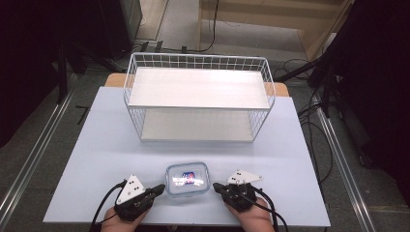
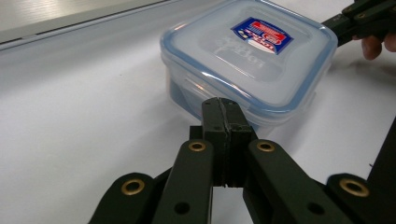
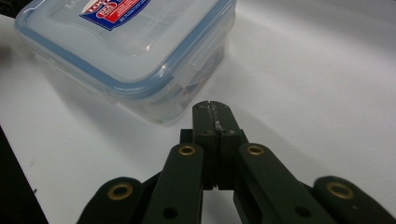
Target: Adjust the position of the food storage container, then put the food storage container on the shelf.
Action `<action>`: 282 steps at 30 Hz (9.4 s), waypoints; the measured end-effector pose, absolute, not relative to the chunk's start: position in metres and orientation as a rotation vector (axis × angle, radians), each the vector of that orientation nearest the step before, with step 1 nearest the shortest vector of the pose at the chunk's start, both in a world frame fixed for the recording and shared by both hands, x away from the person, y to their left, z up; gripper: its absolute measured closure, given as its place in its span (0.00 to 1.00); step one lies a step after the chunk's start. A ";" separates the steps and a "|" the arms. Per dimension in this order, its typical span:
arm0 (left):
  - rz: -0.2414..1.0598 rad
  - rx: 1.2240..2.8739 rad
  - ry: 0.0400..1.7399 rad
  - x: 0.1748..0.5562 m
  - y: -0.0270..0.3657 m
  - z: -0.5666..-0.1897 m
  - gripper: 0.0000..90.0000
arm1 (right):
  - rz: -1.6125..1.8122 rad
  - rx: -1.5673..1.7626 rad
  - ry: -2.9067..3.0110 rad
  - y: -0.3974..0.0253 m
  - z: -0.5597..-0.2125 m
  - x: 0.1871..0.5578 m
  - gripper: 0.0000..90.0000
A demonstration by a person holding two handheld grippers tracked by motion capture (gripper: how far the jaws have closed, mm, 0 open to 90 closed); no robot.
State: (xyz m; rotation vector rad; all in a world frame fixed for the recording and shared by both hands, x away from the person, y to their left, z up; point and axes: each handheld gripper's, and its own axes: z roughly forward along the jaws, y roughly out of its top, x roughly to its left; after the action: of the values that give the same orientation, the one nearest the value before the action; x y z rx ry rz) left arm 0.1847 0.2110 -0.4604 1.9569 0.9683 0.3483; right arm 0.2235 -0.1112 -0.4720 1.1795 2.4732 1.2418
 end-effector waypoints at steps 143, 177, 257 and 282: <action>0.066 1.849 1.048 0.200 0.208 -0.445 0.60 | 1.765 1.550 2.387 -0.117 -0.466 0.228 0.78; 0.113 1.819 1.052 0.195 0.207 -0.449 0.60 | 1.685 1.450 2.378 -0.113 -0.466 0.225 0.80; 0.140 1.813 1.053 0.200 0.204 -0.461 0.56 | 1.711 1.267 2.385 -0.101 -0.465 0.240 0.56; 0.341 1.739 0.868 0.206 0.189 -0.409 0.55 | 1.793 1.113 2.108 -0.112 -0.418 0.225 0.56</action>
State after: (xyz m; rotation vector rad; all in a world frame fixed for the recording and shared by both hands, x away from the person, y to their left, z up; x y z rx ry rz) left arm 0.2062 0.1889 -0.4086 1.7394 0.8680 0.3410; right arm 0.2251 -0.1115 -0.4179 1.1130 2.1084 1.7925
